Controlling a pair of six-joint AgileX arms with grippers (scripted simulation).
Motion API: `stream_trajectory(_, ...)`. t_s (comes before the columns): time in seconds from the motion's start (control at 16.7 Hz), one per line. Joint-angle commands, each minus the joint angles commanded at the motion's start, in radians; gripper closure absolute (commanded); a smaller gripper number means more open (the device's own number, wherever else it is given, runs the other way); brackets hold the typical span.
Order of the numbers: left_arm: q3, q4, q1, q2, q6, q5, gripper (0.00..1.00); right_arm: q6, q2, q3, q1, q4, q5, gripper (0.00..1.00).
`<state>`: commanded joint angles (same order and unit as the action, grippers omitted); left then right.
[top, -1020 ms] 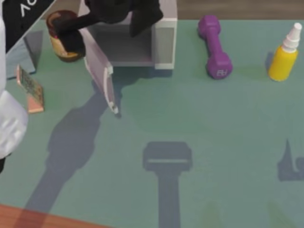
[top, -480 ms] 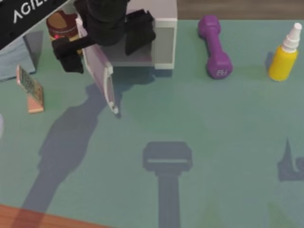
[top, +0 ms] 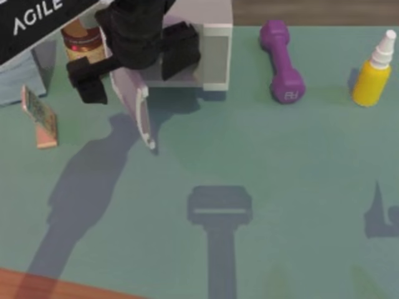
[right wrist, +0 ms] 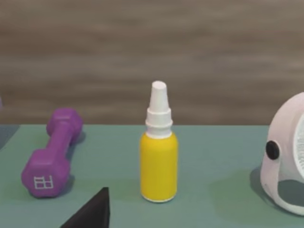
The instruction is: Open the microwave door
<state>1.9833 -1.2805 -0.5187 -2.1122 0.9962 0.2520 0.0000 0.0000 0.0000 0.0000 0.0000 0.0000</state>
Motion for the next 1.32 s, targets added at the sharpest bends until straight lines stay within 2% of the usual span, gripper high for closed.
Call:
stream_trajectory(0.12, 0.0, 0.0, 0.0, 0.0, 0.0, 0.0, 0.0, 0.0, 0.0, 0.0, 0.0, 0.0, 0.0, 0.0)
stream_trajectory(0.9, 0.0, 0.0, 0.0, 0.0, 0.0, 0.0, 0.98, 0.0, 0.0, 0.0, 0.0, 0.0, 0.0, 0.0)
stream_trajectory(1.32, 0.0, 0.0, 0.0, 0.0, 0.0, 0.0, 1.0, 0.0, 0.0, 0.0, 0.0, 0.0, 0.0, 0.0)
